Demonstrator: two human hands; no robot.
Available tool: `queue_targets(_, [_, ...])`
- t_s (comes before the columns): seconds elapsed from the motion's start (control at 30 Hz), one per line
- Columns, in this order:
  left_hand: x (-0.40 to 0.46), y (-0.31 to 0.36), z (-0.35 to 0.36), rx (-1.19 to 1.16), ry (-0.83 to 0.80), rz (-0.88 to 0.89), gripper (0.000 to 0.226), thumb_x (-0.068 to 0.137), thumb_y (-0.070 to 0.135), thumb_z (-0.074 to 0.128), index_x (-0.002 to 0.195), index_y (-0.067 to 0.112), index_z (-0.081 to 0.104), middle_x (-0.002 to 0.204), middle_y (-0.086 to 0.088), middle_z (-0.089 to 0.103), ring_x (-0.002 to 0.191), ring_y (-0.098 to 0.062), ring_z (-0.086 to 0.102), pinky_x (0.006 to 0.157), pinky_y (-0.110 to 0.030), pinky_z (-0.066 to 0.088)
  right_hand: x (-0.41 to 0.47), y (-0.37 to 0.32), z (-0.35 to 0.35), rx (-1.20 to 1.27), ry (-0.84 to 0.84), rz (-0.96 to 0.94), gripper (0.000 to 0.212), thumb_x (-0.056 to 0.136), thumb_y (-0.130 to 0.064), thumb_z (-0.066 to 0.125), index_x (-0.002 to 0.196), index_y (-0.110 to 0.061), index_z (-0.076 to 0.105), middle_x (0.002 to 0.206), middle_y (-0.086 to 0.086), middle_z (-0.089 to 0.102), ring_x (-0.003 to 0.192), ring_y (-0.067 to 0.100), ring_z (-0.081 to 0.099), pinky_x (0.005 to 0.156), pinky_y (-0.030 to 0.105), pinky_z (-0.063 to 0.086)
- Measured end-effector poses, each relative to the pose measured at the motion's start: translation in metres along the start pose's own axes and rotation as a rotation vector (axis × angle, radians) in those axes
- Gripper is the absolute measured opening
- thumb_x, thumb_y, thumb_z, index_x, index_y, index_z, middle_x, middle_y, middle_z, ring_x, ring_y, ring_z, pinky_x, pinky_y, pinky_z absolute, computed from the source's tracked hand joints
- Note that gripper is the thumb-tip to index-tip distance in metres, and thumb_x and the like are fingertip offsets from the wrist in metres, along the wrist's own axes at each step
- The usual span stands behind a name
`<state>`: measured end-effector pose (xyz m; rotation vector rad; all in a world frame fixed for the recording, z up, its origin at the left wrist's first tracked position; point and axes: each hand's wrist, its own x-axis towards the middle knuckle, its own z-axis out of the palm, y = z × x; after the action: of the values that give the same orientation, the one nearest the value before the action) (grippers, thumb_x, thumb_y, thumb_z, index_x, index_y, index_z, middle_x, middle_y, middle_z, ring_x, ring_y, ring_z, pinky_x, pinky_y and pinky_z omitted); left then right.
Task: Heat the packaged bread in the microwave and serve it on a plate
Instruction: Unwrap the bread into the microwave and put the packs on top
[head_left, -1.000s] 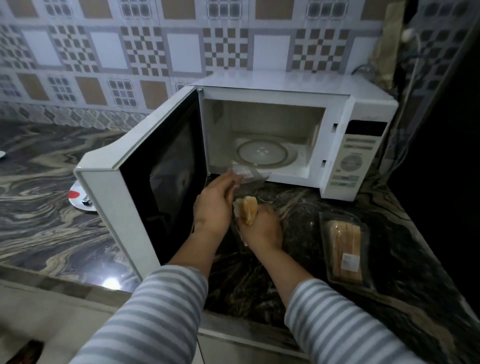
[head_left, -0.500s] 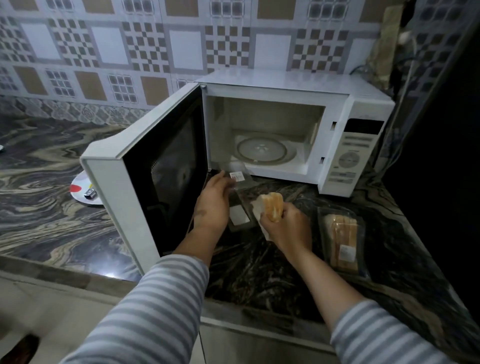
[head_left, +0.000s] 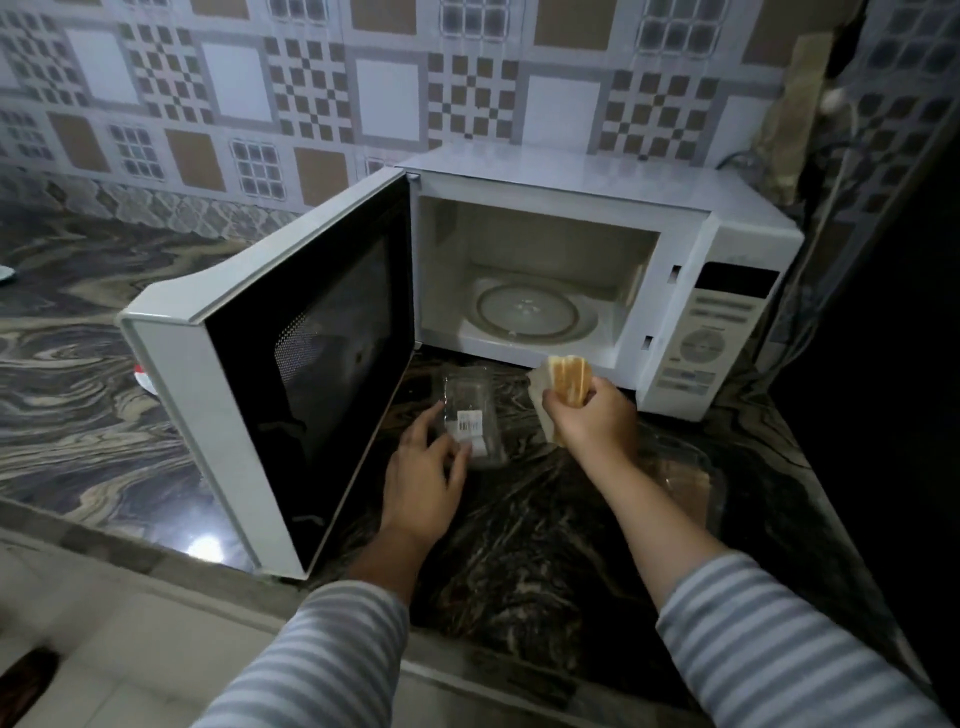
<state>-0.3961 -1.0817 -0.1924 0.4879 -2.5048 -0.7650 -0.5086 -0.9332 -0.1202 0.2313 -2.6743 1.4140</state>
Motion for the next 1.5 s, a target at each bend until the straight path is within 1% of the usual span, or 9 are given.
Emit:
queue_targets(0.07, [0.005, -0.003, 0.004, -0.016, 0.03, -0.022, 0.016, 0.088, 0.034, 0.062, 0.089, 0.017, 0.06, 0.143, 0.002, 0.042, 0.13, -0.018, 0.043, 0.106, -0.038, 0.039, 0.023, -0.009, 0.008, -0.017, -0.032, -0.013, 0.026, 0.077, -0.043, 0.069, 0.083, -0.019, 0.059, 0.075, -0.003, 0.059, 0.069, 0.019, 0.057, 0.053, 0.026, 0.038])
queue_targets(0.17, [0.011, -0.006, 0.01, -0.013, 0.016, -0.095, 0.046, 0.086, 0.041, 0.061, 0.123, 0.019, 0.047, 0.142, 0.001, 0.042, 0.132, -0.018, 0.041, 0.109, -0.038, 0.035, 0.063, -0.022, 0.024, -0.016, -0.053, -0.056, 0.028, 0.077, -0.045, 0.068, 0.086, -0.019, 0.061, 0.079, -0.001, 0.062, 0.073, 0.021, 0.059, 0.058, 0.027, 0.039])
queue_targets(0.23, [0.013, -0.007, 0.012, 0.027, -0.055, -0.149, 0.068, 0.09, 0.048, 0.052, 0.146, 0.026, 0.023, 0.151, 0.002, 0.033, 0.14, -0.015, 0.031, 0.116, -0.038, 0.022, 0.091, -0.028, 0.037, -0.001, -0.068, -0.057, 0.03, 0.078, -0.045, 0.068, 0.09, -0.018, 0.062, 0.082, 0.0, 0.064, 0.076, 0.022, 0.06, 0.062, 0.028, 0.041])
queue_targets(0.4, [0.016, -0.01, 0.015, 0.159, -0.175, -0.126, 0.074, 0.084, 0.068, 0.017, 0.149, 0.041, -0.006, 0.159, 0.015, 0.011, 0.147, -0.005, 0.005, 0.12, -0.043, 0.005, 0.156, -0.041, 0.078, -0.031, -0.123, -0.054, 0.042, 0.079, -0.045, 0.065, 0.104, -0.012, 0.065, 0.098, 0.009, 0.069, 0.09, 0.03, 0.065, 0.069, 0.032, 0.048])
queue_targets(0.73, [0.017, -0.009, 0.014, 0.226, -0.21, -0.169, 0.079, 0.079, 0.074, 0.009, 0.15, 0.04, 0.0, 0.158, 0.018, 0.012, 0.139, 0.008, -0.005, 0.12, -0.037, -0.002, 0.213, -0.052, 0.129, -0.067, -0.181, -0.07, 0.05, 0.081, -0.042, 0.069, 0.109, 0.0, 0.067, 0.112, 0.02, 0.068, 0.106, 0.035, 0.063, 0.081, 0.036, 0.049])
queue_targets(0.93, [0.016, -0.007, 0.015, 0.212, -0.198, -0.158, 0.078, 0.08, 0.073, 0.013, 0.15, 0.039, 0.005, 0.158, 0.017, 0.016, 0.145, 0.002, 0.002, 0.12, -0.038, 0.0, 0.213, -0.051, 0.121, -0.076, -0.207, -0.036, 0.057, 0.076, -0.046, 0.074, 0.109, 0.0, 0.067, 0.112, 0.017, 0.069, 0.104, 0.033, 0.064, 0.082, 0.038, 0.05])
queue_targets(1.13, [0.015, -0.004, 0.013, 0.193, -0.184, -0.145, 0.072, 0.087, 0.068, 0.023, 0.151, 0.038, 0.008, 0.157, 0.014, 0.022, 0.146, -0.004, 0.007, 0.12, -0.038, 0.001, 0.182, -0.034, 0.099, -0.211, -0.022, -0.064, 0.036, 0.091, -0.04, 0.05, 0.107, -0.012, 0.067, 0.11, 0.011, 0.068, 0.105, 0.031, 0.062, 0.084, 0.037, 0.047])
queue_targets(1.37, [0.01, 0.0, 0.011, 0.123, -0.127, -0.104, 0.087, 0.078, 0.074, 0.014, 0.153, 0.029, 0.008, 0.158, 0.004, 0.022, 0.147, -0.01, 0.012, 0.12, -0.044, 0.004, 0.086, -0.011, 0.049, -0.233, -0.172, -0.049, 0.034, 0.091, -0.031, 0.06, 0.122, -0.015, 0.059, 0.123, 0.006, 0.061, 0.115, 0.027, 0.056, 0.09, 0.033, 0.045])
queue_targets(1.5, [0.0, 0.006, 0.011, 0.191, 0.012, 0.099, 0.079, 0.086, 0.064, 0.026, 0.152, 0.021, 0.02, 0.159, 0.003, 0.02, 0.147, -0.012, 0.013, 0.118, -0.044, 0.003, 0.037, 0.0, 0.017, -0.202, -0.197, -0.137, 0.029, 0.088, -0.023, 0.063, 0.117, -0.017, 0.064, 0.115, 0.003, 0.066, 0.107, 0.021, 0.061, 0.091, 0.033, 0.051])
